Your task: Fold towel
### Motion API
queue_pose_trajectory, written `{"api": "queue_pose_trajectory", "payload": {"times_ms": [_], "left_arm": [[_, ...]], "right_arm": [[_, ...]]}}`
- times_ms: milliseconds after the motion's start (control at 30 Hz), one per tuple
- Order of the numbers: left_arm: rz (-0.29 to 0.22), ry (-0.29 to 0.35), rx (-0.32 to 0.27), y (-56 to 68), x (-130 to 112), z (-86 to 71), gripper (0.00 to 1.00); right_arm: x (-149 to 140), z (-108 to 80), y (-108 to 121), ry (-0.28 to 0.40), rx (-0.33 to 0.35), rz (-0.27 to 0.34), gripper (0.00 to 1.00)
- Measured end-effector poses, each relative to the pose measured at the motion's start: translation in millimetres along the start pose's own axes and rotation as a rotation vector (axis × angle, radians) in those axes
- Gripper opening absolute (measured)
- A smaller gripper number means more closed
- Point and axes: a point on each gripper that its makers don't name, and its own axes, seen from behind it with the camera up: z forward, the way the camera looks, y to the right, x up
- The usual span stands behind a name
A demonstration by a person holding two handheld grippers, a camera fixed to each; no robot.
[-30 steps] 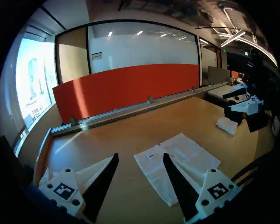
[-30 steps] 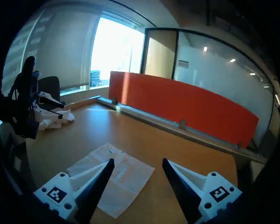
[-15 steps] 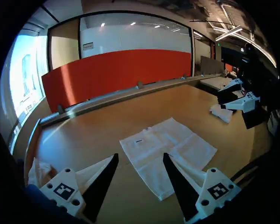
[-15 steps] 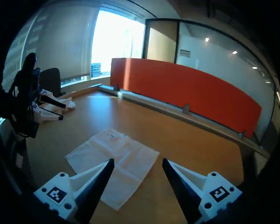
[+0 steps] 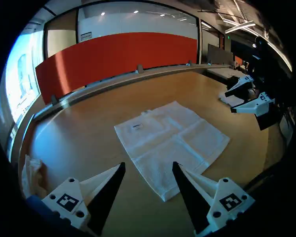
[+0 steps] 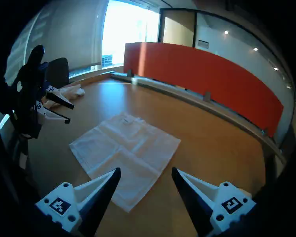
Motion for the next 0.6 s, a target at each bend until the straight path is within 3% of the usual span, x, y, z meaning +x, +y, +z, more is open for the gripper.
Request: {"api": "queue_pose_trajectory", "payload": {"times_ms": [600], "left_arm": [[0.013,-0.148,-0.055,18.1,-63,19.7,0.88]], "right_arm": [[-67,20.7,-23,-0.140,0.057,-0.005,0.99]]}}
